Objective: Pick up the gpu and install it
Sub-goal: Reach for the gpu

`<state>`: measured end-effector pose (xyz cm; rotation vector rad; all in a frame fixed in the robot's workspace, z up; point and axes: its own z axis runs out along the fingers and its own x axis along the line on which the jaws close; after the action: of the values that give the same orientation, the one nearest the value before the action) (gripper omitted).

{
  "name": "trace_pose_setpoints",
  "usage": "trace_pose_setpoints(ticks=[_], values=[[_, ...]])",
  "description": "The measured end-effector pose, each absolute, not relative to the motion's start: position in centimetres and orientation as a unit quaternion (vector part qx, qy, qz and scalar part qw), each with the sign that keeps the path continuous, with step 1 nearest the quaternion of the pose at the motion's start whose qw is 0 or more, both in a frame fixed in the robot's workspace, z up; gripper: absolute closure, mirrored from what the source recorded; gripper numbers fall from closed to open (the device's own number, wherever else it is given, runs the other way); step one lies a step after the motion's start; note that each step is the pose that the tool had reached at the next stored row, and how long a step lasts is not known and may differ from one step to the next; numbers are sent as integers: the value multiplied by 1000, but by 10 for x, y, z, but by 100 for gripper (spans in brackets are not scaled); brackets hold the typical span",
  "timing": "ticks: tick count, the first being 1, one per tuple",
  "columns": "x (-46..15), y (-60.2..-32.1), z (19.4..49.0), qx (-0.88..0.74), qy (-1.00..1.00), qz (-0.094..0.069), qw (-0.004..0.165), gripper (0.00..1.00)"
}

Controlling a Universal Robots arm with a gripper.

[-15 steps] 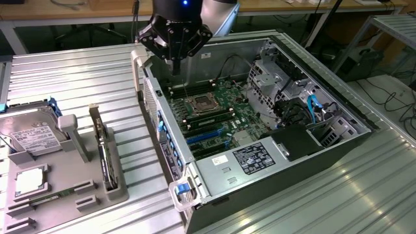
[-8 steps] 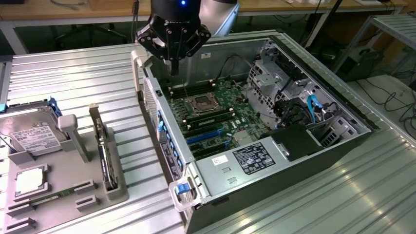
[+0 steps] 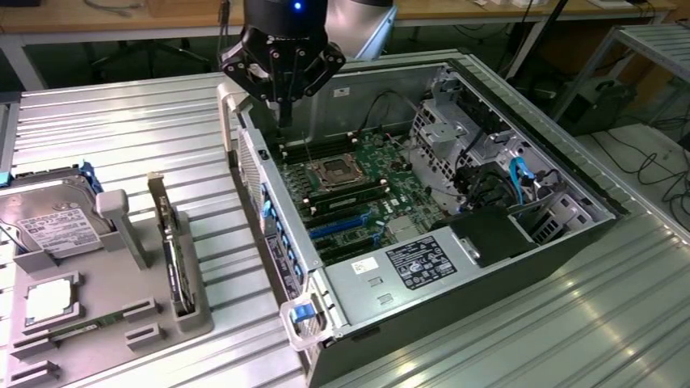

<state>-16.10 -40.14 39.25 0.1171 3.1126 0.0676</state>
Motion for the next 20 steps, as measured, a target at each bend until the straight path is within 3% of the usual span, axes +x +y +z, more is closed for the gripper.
trace_pose_setpoints(ticks=[20], values=[[-183,-410,392,37,999,22,13,89]])
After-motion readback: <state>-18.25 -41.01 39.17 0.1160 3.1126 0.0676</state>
